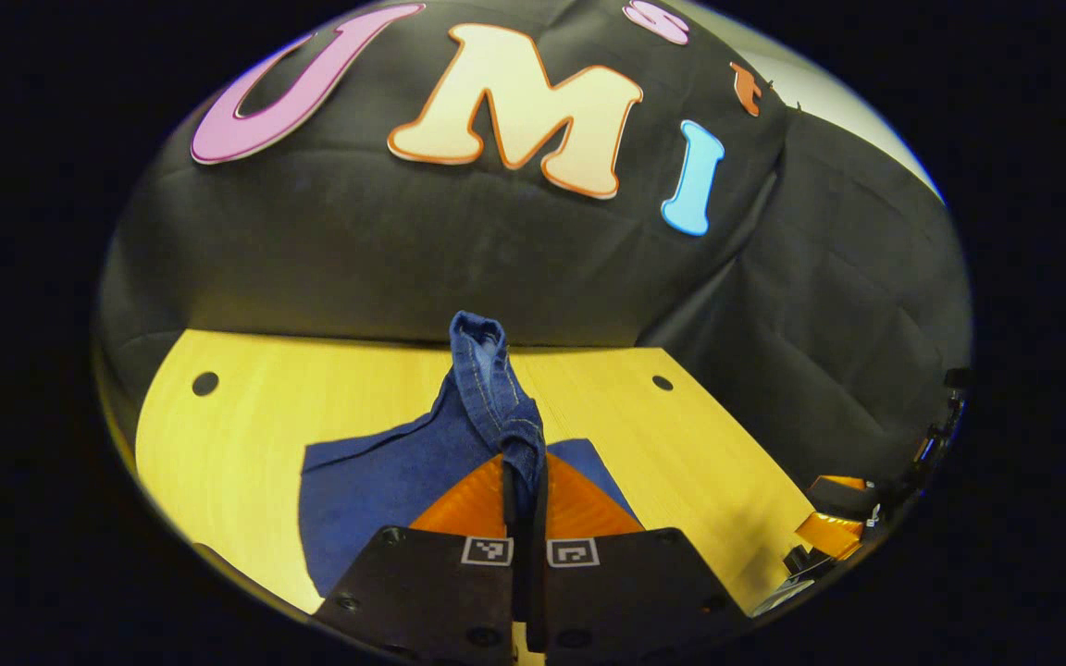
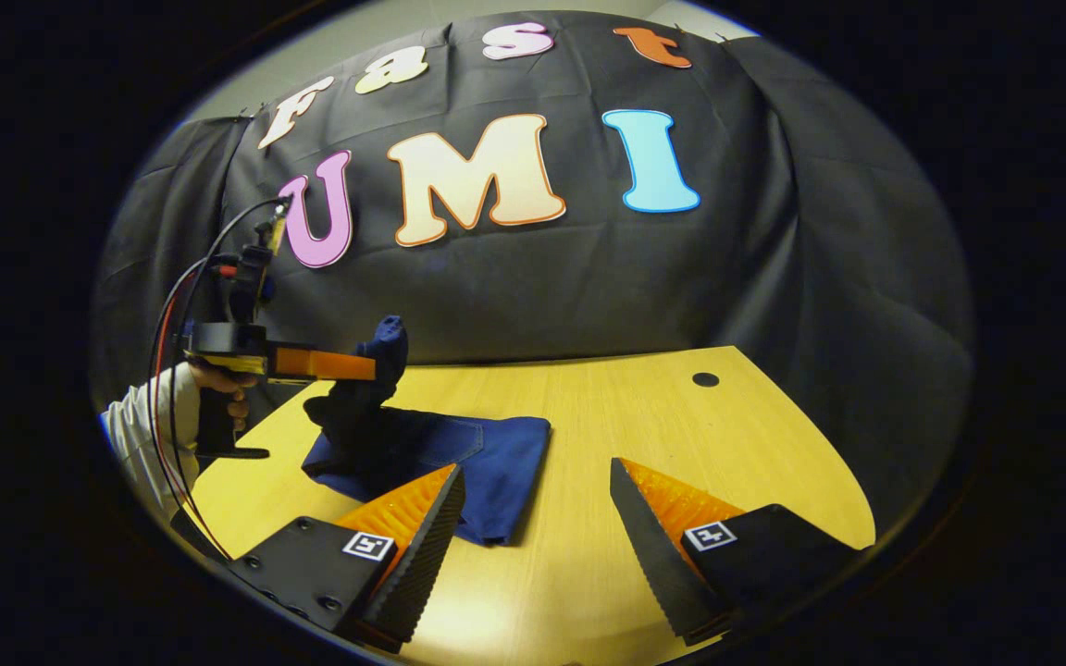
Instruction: Grasp the waist and the cuffs of the jeans and fold them to make the two legs overlap; first hold the waist and fold one-third of the jeans toward the cuffs, then hold the cuffs and fold the remaining one-third in the same direction to finish folding.
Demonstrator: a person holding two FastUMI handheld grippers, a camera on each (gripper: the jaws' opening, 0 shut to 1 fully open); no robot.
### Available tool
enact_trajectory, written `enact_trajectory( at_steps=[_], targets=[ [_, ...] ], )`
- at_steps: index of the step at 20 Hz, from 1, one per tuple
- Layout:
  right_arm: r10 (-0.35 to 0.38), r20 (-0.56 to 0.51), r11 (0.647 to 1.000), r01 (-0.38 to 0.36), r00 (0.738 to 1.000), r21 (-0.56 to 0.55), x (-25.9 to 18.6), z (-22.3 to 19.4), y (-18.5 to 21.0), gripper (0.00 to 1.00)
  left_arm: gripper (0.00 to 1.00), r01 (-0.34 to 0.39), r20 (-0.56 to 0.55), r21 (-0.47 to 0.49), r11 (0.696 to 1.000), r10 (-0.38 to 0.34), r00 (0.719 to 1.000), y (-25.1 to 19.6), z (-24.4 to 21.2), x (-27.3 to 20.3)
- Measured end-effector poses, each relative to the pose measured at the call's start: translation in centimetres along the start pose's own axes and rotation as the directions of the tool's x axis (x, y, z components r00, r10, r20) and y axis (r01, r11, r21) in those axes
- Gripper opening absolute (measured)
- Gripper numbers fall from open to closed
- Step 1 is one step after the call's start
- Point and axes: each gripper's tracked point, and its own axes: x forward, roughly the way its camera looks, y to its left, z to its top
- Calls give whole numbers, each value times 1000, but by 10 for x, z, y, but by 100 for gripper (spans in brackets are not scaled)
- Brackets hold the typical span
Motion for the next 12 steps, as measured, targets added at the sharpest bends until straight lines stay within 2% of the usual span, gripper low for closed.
enact_trajectory(
  at_steps=[5, 6, 7, 9, 10, 12],
  targets=[
    [3, -13, 1000, -3, 1000, -15, -7, -6, -18, 98, 0, -25, -54, 9, 1000, 26, 998, -14, -43, 36],
    [7, -15, 1000, -7, 1000, -12, -7, -6, -19, 98, 5, -18, -59, -13, 1000, 17, 998, -19, -48, 44],
    [14, -11, 1000, -14, 1000, -13, -6, -5, -18, 98, 36, -3, -48, -40, 999, 1, 999, -29, -49, 44],
    [38, 14, 999, -38, 999, -18, -8, 5, -9, 98, 100, -51, 23, -23, 998, 51, 998, -32, -35, 36],
    [50, 40, 998, -49, 998, -24, -7, 14, -3, 98, 94, -83, 75, 5, 997, 83, 994, -32, -24, 28],
    [74, 109, 997, -70, 991, -44, -10, 37, 13, 97, 96, -116, 173, 43, 992, 107, 979, -40, -6, -1]
  ],
)
